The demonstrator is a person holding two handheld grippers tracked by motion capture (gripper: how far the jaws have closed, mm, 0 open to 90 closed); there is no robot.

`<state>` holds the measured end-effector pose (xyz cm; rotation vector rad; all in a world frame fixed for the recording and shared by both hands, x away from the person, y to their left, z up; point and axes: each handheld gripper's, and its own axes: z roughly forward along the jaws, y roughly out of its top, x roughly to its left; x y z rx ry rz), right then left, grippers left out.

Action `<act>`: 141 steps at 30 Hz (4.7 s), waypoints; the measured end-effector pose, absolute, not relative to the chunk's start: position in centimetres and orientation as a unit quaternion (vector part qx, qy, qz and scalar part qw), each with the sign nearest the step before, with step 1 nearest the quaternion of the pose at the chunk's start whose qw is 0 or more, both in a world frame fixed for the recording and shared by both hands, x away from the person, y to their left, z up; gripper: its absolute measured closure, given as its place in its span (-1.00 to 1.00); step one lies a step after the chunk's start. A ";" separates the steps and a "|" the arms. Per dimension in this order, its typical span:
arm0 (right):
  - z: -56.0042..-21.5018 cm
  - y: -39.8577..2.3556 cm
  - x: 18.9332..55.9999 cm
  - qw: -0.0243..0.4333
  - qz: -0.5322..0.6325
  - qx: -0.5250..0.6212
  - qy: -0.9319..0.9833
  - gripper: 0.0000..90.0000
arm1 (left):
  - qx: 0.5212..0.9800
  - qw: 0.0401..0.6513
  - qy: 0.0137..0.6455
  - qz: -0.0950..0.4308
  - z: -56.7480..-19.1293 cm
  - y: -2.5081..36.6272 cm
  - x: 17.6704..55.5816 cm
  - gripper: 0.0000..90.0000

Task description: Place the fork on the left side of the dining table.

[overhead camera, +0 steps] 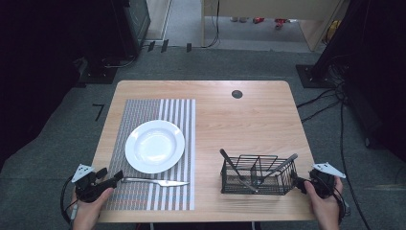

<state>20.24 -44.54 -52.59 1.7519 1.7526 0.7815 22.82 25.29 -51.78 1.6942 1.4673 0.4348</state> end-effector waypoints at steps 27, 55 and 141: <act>-52.6 -44.5 20.2 0.268 0.290 0.650 0.650 -0.79 | 0.692 0.431 0.531 0.231 -44.9 19.0 20.6 -0.80; -52.6 -44.5 20.2 0.267 0.290 0.647 0.653 -0.80 | 0.742 0.494 0.416 0.181 -41.2 6.8 19.8 -0.79; -52.6 -44.5 20.3 0.263 0.293 0.640 0.660 -0.82 | 0.789 0.540 0.242 0.168 -41.1 -9.0 15.6 -0.07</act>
